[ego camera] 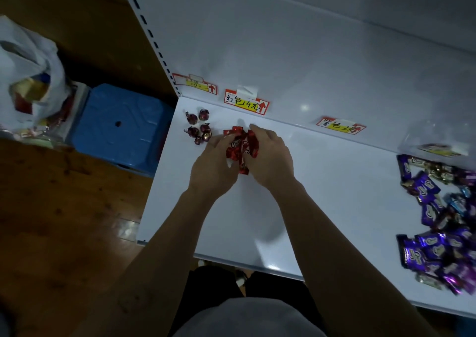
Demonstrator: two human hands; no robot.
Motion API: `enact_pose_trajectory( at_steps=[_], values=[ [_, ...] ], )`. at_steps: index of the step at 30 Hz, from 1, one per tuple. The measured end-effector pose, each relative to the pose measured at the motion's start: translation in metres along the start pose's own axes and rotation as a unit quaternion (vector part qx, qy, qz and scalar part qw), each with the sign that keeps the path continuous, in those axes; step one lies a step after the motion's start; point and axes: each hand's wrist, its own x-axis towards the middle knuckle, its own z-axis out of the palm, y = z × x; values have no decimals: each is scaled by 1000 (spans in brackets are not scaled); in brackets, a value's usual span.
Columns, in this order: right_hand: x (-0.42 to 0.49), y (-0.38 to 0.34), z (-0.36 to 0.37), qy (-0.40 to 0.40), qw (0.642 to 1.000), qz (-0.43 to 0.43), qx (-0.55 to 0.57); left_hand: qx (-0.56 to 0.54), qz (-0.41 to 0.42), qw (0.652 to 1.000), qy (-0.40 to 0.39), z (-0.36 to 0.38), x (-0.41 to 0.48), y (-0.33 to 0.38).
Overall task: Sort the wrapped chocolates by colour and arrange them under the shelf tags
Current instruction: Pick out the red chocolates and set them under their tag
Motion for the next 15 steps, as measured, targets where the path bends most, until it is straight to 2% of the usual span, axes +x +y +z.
enact_pose_trajectory(
  at_steps=[3,7,11,15],
  values=[
    [-17,1,-13,1,1000,-12,-29,29,21,999,5,-11,-20,2],
    [-41,7,-45,-4,997,-15,-77,84,106,990,33,-31,-41,30],
    [-79,27,-81,25,993,-1,-113,132,129,983,-2,-37,-56,70],
    [-121,59,-118,43,991,50,-113,143,206,966,-62,-32,-68,117]
  ],
)
